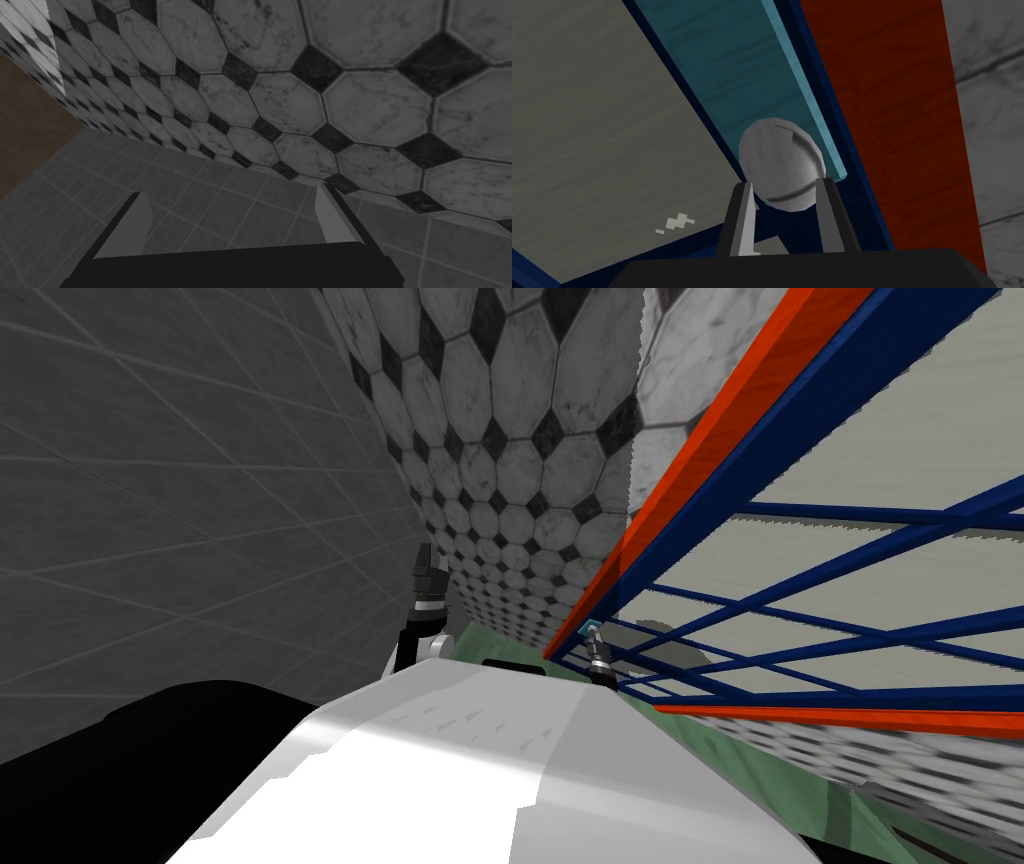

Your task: Pull the door open

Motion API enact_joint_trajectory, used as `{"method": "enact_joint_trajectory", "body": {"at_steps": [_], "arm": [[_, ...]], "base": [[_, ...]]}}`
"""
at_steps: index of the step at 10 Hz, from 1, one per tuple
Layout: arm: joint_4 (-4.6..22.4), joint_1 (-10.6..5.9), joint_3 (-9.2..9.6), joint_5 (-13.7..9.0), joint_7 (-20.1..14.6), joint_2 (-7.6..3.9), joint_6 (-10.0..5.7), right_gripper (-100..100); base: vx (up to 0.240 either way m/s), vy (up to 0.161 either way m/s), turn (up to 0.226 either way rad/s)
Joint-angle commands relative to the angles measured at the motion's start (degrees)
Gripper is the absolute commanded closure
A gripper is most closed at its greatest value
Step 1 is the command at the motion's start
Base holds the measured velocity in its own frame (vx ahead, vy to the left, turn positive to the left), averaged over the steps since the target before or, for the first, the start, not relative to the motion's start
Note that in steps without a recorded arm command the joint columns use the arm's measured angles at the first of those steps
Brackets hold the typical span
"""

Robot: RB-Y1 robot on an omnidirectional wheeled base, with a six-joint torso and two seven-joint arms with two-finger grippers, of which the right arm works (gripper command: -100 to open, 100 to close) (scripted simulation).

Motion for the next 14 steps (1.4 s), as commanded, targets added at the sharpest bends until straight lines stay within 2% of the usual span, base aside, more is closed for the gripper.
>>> {"method": "enact_joint_trajectory", "body": {"at_steps": [1, 2, 13, 14], "arm": [[-0.1, 0.13, 0.86, -1.1, -2.9, 0.13, -0.68, 100], [-0.1, 0.95, 0.34, -0.4, 0.0, -0.42, -0.7, -100], [-0.8, 7.85, -0.39, 1.7, 13.9, -4.28, -4.4, -100], [-0.3, 7.23, -0.35, 1.5, 12.9, -4.09, -4.37, -100]], "base": [[-0.053, -0.014, 0.079], [-0.036, 0.018, 0.0], [-0.039, 0.066, -0.028], [-0.02, 0.022, -0.01]]}}
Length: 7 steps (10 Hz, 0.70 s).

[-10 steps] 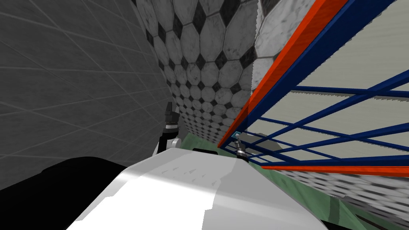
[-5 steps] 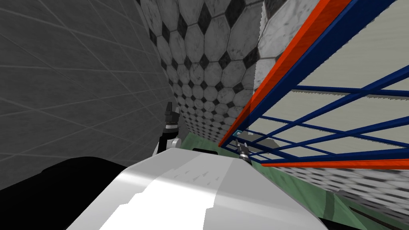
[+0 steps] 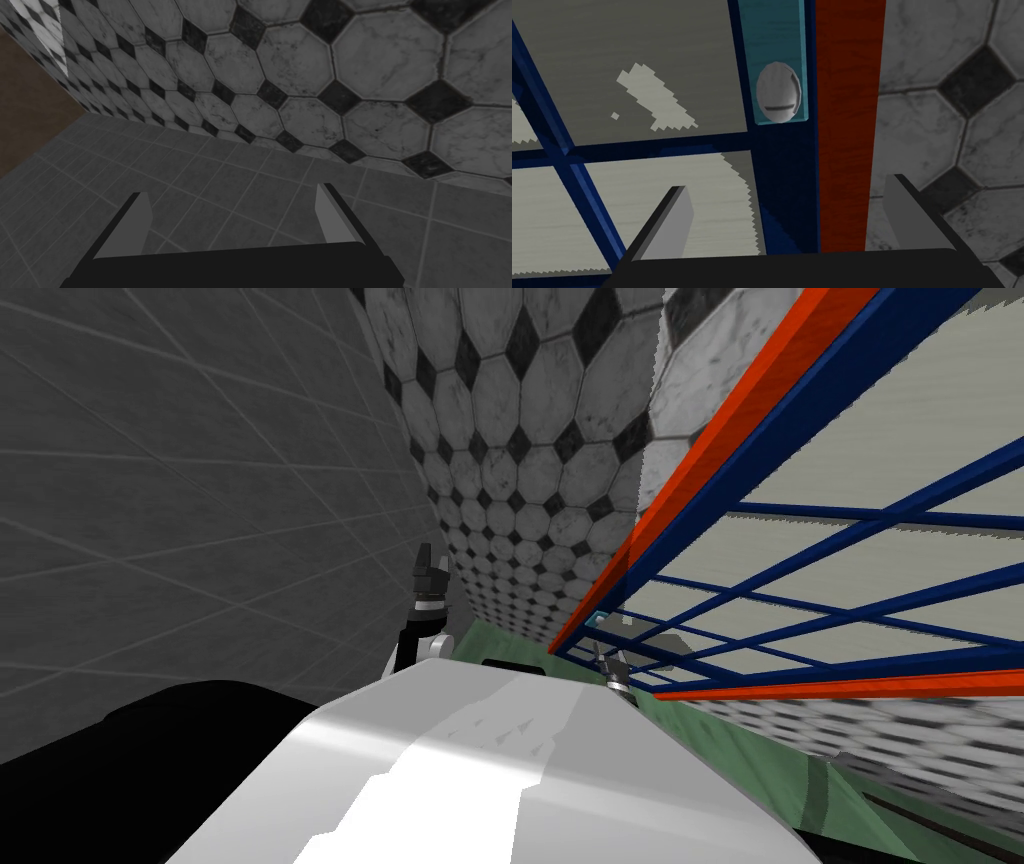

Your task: Pull the door open

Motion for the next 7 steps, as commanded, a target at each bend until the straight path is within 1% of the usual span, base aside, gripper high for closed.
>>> {"method": "enact_joint_trajectory", "body": {"at_steps": [1, 3, 5, 7], "arm": [[0.2, -0.32, -0.18, -0.1, 0.2, 0.08, 0.18, -100], [0.4, -0.7, -0.39, -0.1, 0.4, 0.19, 0.39, -100], [0.7, -1.26, -0.7, -0.3, 0.7, 0.34, 0.71, -100], [0.9, -1.82, -1.01, -0.4, 1.0, 0.48, 1.03, -100]], "base": [[0.09, -0.03, 0.022], [0.166, -0.035, 0.029], [0.205, -0.078, 0.035], [0.215, -0.051, 0.034]]}}
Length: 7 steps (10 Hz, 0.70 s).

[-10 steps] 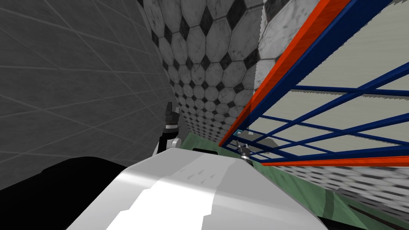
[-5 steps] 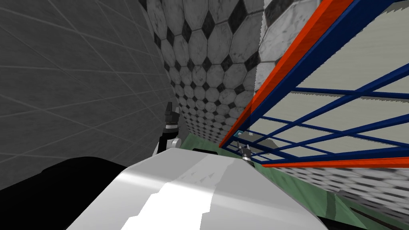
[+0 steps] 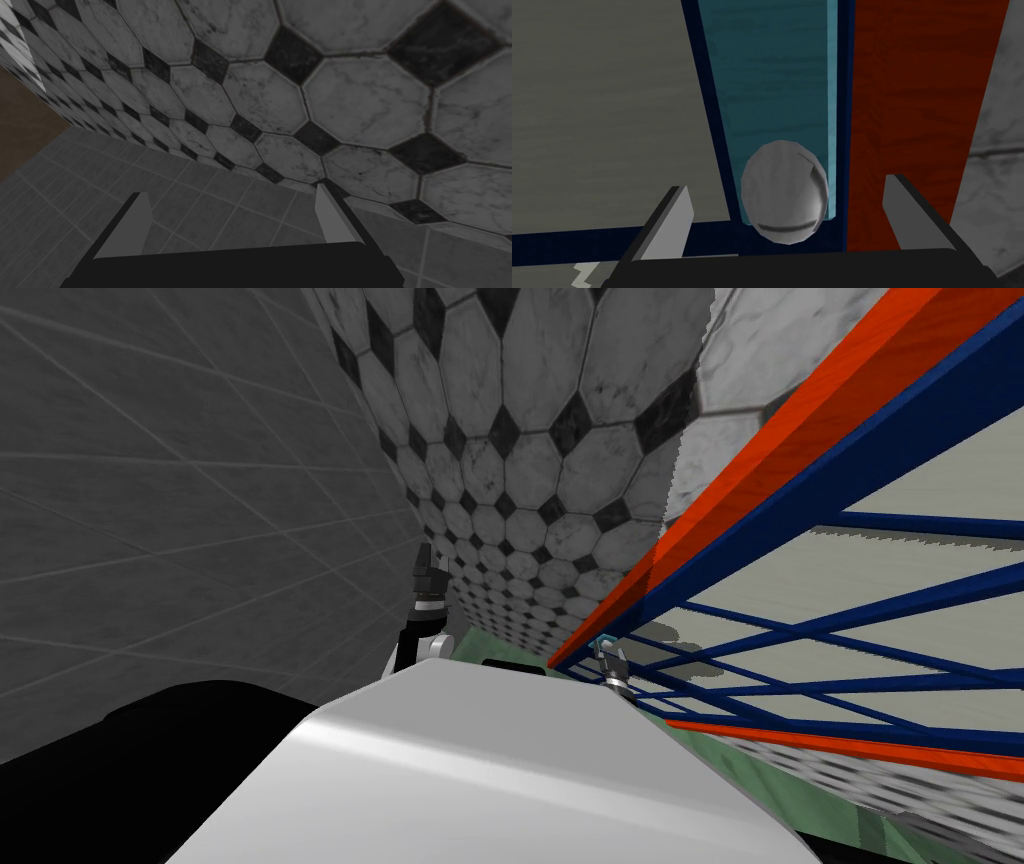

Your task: Pull the door open

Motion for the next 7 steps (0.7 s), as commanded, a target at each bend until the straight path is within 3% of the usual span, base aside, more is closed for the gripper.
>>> {"method": "enact_joint_trajectory", "body": {"at_steps": [1, 2, 7], "arm": [[0.0, 0.0, 0.0, 0.0, 0.0, 0.0, 0.0, -100], [0.0, 0.0, 0.0, 0.0, 0.0, 0.0, 0.0, 100], [0.0, 0.0, 0.0, 0.0, 0.0, 0.0, 0.0, 100]], "base": [[0.095, -0.017, 0.006], [-0.023, 0.009, -0.011], [-0.016, 0.0, 0.003]]}}
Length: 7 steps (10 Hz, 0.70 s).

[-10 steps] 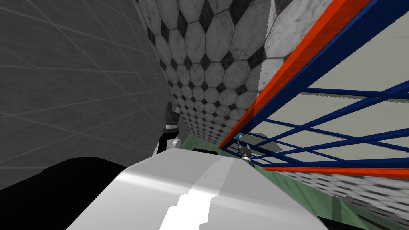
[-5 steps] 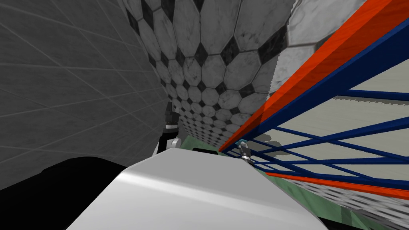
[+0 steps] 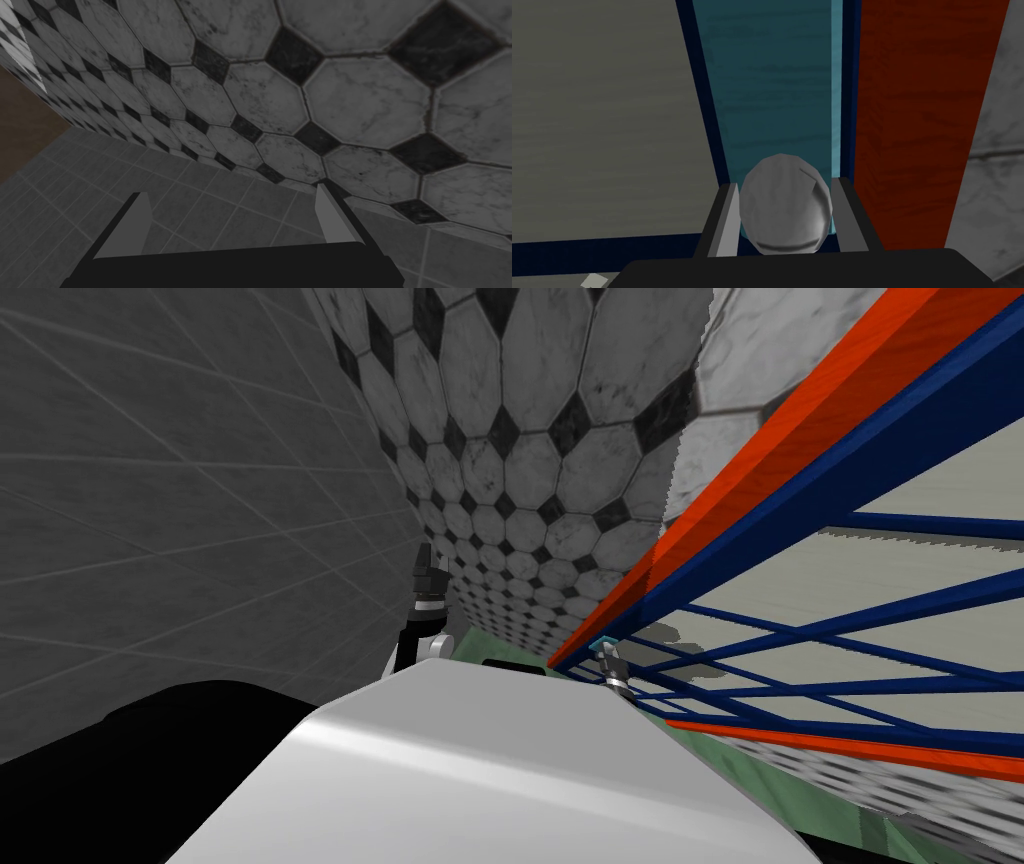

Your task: Pull the door open

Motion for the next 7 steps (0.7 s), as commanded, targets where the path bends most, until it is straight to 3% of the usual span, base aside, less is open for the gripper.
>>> {"method": "enact_joint_trajectory", "body": {"at_steps": [1, 7], "arm": [[0.1, -0.16, 0.09, -0.3, -1.9, 0.0, 0.03, 100], [0.6, -0.79, 0.48, -1.3, -10.0, 0.01, 0.15, 100]], "base": [[-0.015, -0.005, 0.026], [-0.034, -0.011, 0.03]]}}
